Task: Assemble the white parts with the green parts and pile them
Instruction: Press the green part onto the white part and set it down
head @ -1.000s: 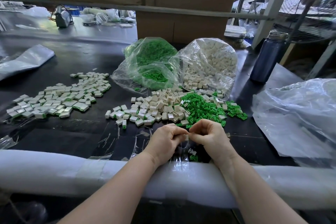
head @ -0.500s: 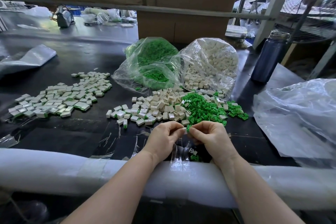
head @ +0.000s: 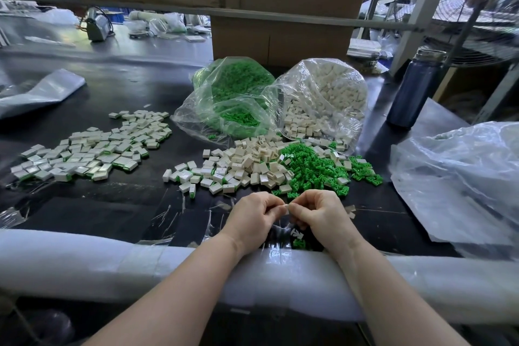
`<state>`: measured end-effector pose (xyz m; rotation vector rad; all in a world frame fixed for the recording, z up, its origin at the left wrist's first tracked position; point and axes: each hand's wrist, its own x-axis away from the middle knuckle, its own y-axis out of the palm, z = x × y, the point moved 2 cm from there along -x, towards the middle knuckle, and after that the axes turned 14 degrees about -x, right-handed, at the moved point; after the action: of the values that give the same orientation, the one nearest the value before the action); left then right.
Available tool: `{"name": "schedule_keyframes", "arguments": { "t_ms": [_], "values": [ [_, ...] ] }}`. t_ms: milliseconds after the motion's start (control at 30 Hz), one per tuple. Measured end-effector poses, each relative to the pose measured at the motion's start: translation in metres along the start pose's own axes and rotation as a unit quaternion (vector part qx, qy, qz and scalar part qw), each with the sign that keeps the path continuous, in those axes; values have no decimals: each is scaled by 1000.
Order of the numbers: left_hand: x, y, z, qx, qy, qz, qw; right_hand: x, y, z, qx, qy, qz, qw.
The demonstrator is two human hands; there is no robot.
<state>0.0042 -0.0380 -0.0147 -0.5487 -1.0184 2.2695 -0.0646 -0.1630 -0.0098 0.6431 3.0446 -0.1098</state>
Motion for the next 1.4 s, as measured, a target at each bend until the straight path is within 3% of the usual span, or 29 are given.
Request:
{"name": "schedule_keyframes", "arguments": {
  "t_ms": [233,567,733,1033,1400],
  "values": [
    [-1,1,2,84,-18,20,996,1,-2,0,-107,-9,16,994],
    [1,-2,4,104,-26,20,994,4,-1,-2,-112,-31,-21,993],
    [0,-4,5,170,-21,12,985,2,-2,0,-161,-26,-8,987],
    [2,-6,10,172,15,0,985,0,5,-1,-107,4,-102,989],
    [2,-2,10,119,31,-26,992,0,1,5,-162,31,-98,982]
  ]
}}
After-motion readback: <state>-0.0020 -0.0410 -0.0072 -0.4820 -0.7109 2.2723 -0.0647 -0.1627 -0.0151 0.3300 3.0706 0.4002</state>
